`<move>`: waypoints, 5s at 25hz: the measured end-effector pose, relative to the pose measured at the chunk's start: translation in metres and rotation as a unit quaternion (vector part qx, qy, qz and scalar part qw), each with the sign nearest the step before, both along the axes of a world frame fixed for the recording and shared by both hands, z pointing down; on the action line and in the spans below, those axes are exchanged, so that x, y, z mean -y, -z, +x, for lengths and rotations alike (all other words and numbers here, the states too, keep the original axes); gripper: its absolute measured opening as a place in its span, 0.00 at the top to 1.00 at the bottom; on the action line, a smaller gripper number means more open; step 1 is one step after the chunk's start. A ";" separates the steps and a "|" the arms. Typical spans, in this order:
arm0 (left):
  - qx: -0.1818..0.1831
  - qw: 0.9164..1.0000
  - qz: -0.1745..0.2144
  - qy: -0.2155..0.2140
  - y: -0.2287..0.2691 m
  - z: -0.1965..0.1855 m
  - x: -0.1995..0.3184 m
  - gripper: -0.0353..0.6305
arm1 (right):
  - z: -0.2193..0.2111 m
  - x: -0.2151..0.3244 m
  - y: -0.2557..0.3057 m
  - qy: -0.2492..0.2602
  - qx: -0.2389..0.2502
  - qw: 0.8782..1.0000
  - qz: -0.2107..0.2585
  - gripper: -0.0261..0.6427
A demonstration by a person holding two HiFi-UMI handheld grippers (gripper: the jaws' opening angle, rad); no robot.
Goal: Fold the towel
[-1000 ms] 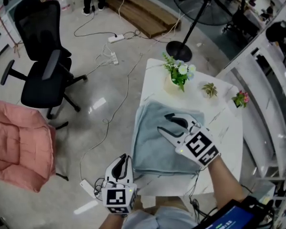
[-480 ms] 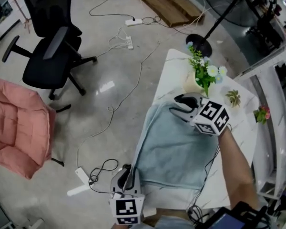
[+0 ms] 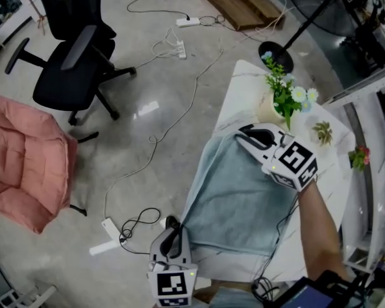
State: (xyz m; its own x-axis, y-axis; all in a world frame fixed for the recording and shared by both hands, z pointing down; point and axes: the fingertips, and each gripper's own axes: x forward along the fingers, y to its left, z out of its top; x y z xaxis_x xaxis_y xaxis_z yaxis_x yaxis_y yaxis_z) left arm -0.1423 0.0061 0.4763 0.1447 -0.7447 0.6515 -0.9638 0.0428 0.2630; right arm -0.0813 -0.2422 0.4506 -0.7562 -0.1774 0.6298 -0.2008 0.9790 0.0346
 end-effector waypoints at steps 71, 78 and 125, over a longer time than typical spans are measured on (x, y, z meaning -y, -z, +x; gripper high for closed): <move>0.048 0.962 -0.024 -0.268 0.010 0.079 -0.020 0.90 | 0.230 -0.268 0.019 -0.359 0.004 0.927 -0.109 0.78; 0.012 0.964 0.054 -0.261 0.076 0.114 0.015 0.90 | 0.311 -0.223 0.095 -0.459 0.061 0.884 -0.066 0.69; -0.212 0.957 -0.046 -0.194 0.021 -0.002 0.017 0.91 | -0.015 -0.152 -0.004 -0.384 -0.091 0.916 -0.074 0.90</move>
